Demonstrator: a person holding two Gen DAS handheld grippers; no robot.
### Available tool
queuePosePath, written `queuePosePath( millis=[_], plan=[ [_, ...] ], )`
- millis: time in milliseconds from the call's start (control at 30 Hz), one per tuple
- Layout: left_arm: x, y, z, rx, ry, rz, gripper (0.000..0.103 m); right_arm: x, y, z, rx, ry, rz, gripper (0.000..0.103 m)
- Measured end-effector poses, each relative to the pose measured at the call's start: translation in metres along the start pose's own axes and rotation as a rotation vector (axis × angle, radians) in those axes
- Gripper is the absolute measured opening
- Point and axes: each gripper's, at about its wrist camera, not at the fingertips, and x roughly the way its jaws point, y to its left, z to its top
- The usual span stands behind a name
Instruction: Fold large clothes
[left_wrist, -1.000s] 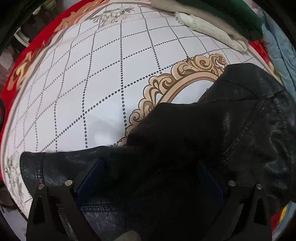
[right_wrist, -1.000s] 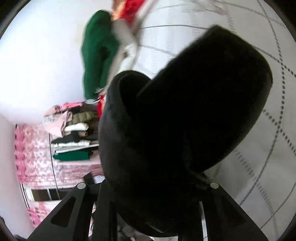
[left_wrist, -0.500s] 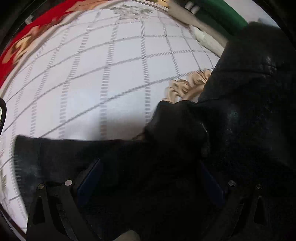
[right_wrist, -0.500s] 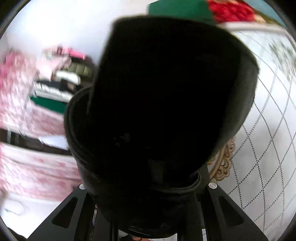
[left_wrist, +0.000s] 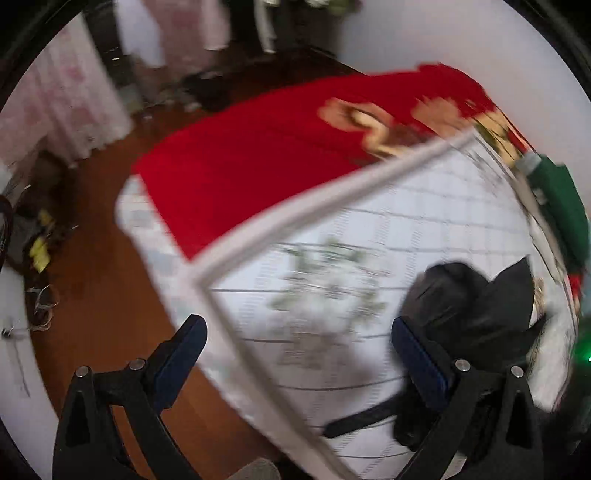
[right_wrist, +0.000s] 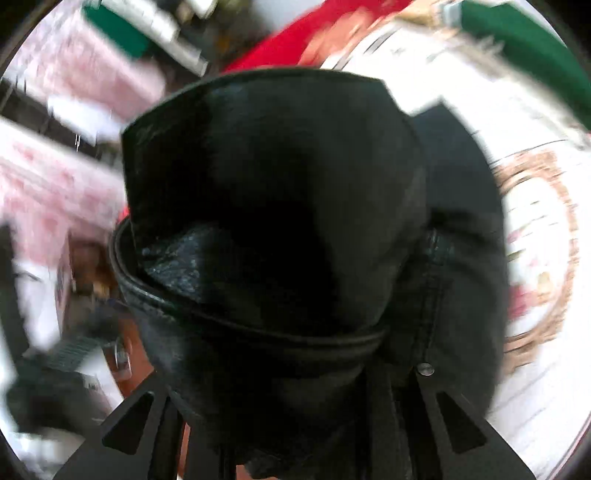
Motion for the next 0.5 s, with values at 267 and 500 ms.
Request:
queuePosePath(
  millis=[267, 500],
  plan=[
    [-0.031, 0.003, 0.017, -0.052, -0.047, -0.051, 0.103, 0.012, 0.009, 0.017, 0.023, 0.136, 0.224, 0.075],
    [-0.060, -0.038, 0.030, -0.054, -0.058, -0.159, 0.103, -0.077, -0.077, -0.039, 0.133, 0.155, 0.368, 0.084]
  ],
)
